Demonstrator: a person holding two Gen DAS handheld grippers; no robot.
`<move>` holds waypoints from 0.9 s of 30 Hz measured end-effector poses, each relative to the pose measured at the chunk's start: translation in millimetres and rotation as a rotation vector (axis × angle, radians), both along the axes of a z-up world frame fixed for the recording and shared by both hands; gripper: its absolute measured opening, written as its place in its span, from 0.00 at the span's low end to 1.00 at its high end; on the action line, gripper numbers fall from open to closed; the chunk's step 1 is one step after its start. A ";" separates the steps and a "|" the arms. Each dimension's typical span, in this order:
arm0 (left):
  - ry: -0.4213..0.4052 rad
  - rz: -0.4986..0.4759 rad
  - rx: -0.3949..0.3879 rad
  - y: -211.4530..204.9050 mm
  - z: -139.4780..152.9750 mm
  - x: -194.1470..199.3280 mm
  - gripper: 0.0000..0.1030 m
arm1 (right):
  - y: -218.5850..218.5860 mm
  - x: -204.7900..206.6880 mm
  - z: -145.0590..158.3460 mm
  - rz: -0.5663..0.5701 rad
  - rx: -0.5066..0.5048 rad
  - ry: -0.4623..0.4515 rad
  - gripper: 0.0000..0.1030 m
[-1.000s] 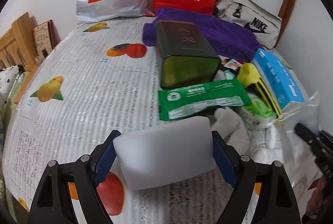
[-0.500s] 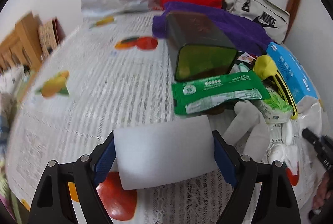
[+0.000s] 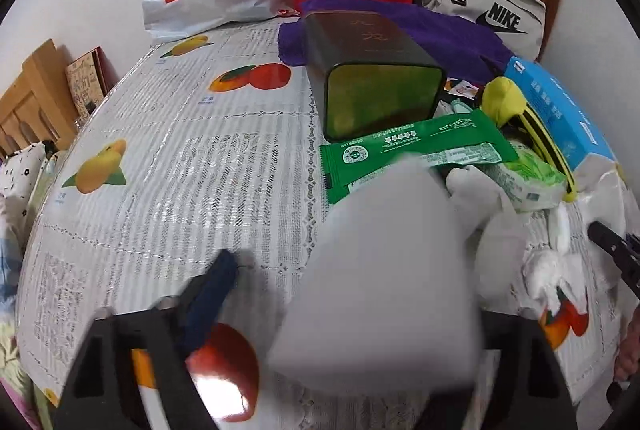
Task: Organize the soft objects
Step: 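Carry sponge in left tool while right tool carries mesh bag to purple towel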
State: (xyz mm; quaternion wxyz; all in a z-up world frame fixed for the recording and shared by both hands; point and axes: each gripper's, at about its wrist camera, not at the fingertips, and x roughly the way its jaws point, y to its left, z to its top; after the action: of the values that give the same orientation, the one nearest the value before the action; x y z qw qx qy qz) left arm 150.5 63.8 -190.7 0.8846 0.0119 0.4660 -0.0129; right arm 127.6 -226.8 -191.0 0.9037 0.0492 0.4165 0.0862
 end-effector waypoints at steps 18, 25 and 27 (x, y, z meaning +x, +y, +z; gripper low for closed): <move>-0.011 -0.057 -0.120 14.3 35.7 -5.0 0.28 | 14.0 -1.3 26.5 0.101 -0.036 0.062 0.07; -0.011 -0.028 -0.196 29.8 41.1 0.8 0.28 | 15.0 -12.8 31.2 0.103 -0.055 0.068 0.07; -0.007 -0.026 -0.205 31.7 45.6 2.7 0.28 | 15.4 -15.0 32.3 0.099 -0.057 0.069 0.07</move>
State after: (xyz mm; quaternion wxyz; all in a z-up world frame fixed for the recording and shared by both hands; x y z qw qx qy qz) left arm 153.2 95.5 -145.1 0.8827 -0.0727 0.4587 -0.0722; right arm 112.6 -211.4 -158.7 0.8845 0.0059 0.4514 0.1173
